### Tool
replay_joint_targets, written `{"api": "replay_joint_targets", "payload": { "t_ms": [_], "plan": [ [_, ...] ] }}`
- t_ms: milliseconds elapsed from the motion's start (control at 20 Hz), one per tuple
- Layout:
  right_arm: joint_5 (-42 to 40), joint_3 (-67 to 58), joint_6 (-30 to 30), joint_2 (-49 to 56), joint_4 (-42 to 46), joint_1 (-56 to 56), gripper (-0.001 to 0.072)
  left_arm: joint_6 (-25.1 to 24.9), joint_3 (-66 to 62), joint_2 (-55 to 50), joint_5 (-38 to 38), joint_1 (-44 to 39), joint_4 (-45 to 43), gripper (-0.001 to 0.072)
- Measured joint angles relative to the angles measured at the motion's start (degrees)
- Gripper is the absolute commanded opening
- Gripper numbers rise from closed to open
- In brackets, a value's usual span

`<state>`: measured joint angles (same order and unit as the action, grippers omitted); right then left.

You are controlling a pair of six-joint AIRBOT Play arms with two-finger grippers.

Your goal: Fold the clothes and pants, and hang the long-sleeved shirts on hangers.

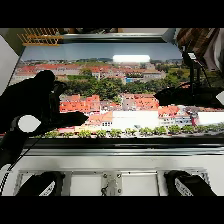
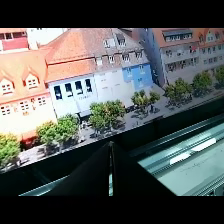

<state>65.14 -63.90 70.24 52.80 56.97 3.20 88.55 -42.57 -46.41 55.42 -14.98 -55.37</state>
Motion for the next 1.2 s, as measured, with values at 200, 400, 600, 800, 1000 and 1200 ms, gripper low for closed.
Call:
{"api": "replay_joint_targets", "payload": {
  "t_ms": [200,400,600,800,1000,1200],
  "plan": [
    [0.0,0.0,0.0,0.0,0.0,0.0,0.0021,0.0,0.0,0.0,-0.9,0.0,0.0,0.0012],
    [0.0,0.0,0.0,0.0,0.0,0.0,0.0021,-1.1,-0.4,-0.1,-4.3,0.7,-2.9,0.0685],
    [0.0,0.0,0.0,0.0,0.0,0.0,0.0021,-2.2,-7.2,-4.7,-8.5,8.5,-15.8,0.0684],
    [0.0,0.0,0.0,0.0,0.0,0.0,0.0021,-2.5,-19.4,-17.4,-9.9,18.2,-26.8,0.0684],
    [0.0,0.0,0.0,0.0,0.0,0.0,0.0021,-2.6,-30.3,-32.9,-10.7,22.1,-34.9,0.0685],
    [0.0,0.0,0.0,0.0,0.0,0.0,0.0021,-2.6,-40.0,-47.3,-10.4,22.4,-44.2,0.0685]
  ]
}}
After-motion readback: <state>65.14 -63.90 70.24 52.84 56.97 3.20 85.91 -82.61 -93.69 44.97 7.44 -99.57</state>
